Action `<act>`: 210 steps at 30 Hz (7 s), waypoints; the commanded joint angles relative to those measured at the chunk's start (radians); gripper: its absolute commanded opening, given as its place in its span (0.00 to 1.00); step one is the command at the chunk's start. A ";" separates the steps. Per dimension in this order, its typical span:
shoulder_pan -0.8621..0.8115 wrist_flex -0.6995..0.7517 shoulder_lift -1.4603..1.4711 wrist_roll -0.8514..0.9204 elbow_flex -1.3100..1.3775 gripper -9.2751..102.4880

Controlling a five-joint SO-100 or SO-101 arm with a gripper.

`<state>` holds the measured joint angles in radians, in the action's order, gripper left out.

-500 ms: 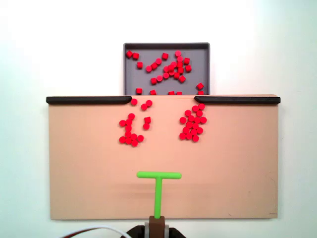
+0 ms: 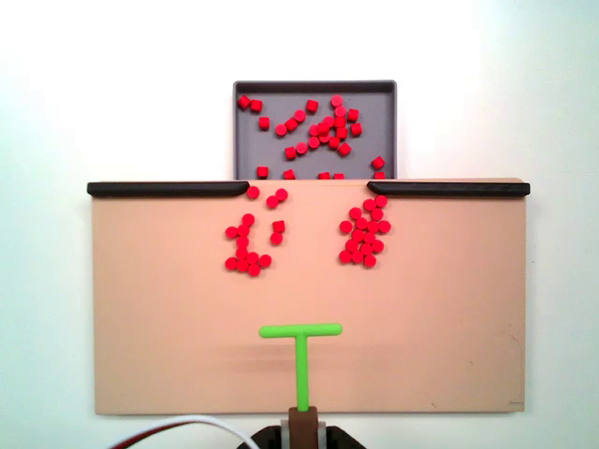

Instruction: Gather the right side granules

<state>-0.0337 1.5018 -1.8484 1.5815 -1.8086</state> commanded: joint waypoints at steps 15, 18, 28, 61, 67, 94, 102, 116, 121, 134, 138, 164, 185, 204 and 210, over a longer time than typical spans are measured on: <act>0.002 -0.005 -0.017 -0.008 0.006 0.08; 0.000 -0.005 -0.017 -0.008 0.006 0.08; -0.003 -0.005 -0.020 -0.008 0.008 0.08; -0.005 -0.005 0.005 -0.009 0.018 0.08; -0.005 -0.005 -0.009 -0.017 0.008 0.08; -0.164 -0.005 0.044 0.456 0.025 0.08; -0.295 -0.006 0.135 0.876 0.132 0.08; -0.379 -0.006 0.420 1.301 0.403 0.08; -0.387 -0.006 0.479 1.397 0.456 0.08; -0.402 -0.006 0.634 1.592 0.592 0.08; -0.402 -0.008 0.672 1.594 0.624 0.08; -0.362 -0.086 0.733 1.552 0.632 0.08; -0.331 -0.121 0.744 1.516 0.609 0.08; -0.305 -0.121 0.704 1.474 0.543 0.08; -0.290 -0.121 0.707 1.450 0.543 0.08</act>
<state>-0.3359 1.3729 -1.1152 3.0434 -1.2625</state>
